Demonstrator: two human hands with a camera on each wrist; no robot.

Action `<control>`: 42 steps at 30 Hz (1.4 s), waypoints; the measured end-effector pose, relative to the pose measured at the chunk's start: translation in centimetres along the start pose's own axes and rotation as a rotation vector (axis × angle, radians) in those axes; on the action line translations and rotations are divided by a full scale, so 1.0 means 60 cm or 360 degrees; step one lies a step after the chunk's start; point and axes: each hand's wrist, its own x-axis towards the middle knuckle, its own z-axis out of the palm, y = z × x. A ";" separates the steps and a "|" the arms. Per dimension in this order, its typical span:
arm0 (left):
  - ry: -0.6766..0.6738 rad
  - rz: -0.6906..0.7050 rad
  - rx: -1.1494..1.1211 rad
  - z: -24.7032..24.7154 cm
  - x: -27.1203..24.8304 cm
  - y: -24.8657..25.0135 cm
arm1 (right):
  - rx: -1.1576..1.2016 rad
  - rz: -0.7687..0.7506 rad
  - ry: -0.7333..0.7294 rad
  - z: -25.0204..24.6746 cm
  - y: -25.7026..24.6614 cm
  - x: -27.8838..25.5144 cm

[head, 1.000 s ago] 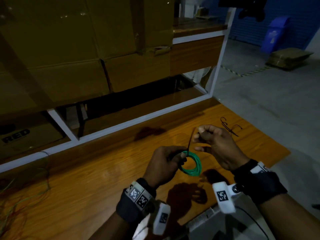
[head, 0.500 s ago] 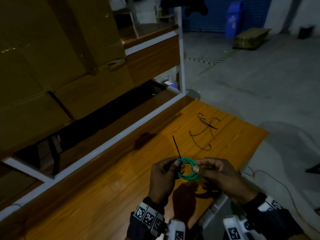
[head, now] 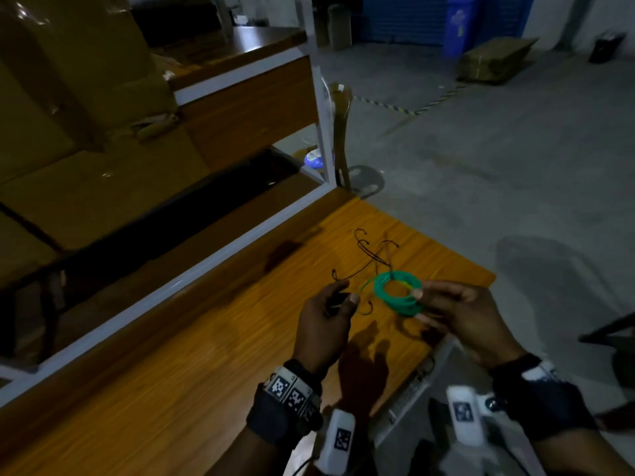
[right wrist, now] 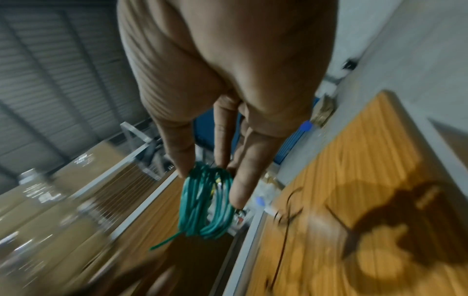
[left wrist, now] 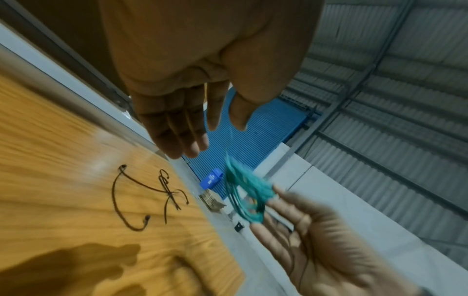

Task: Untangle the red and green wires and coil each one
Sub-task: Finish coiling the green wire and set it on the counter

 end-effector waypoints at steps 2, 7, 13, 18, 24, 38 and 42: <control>0.0020 -0.0002 0.0043 0.002 0.008 0.000 | 0.0042 -0.0016 0.0145 -0.035 -0.011 0.050; 0.0092 -0.0024 0.0136 0.004 0.016 -0.002 | 0.0111 0.0124 0.0364 -0.105 -0.012 0.158; 0.0104 -0.0031 0.0148 0.017 0.013 -0.012 | -0.0040 0.0315 0.0499 -0.123 0.007 0.230; 0.0099 -0.0019 0.0166 0.019 -0.004 -0.027 | -0.0412 0.0185 0.0546 -0.132 0.048 0.245; 0.0130 -0.0139 0.0200 0.001 -0.031 -0.052 | -0.0758 -0.0049 0.0676 -0.125 0.051 0.215; 0.0281 -0.0263 0.0176 -0.107 -0.258 -0.132 | -0.0869 0.0061 -0.0666 0.087 0.117 -0.090; 0.0490 -0.0319 0.0075 -0.174 -0.402 -0.149 | -0.1121 -0.0154 -0.1091 0.193 0.147 -0.190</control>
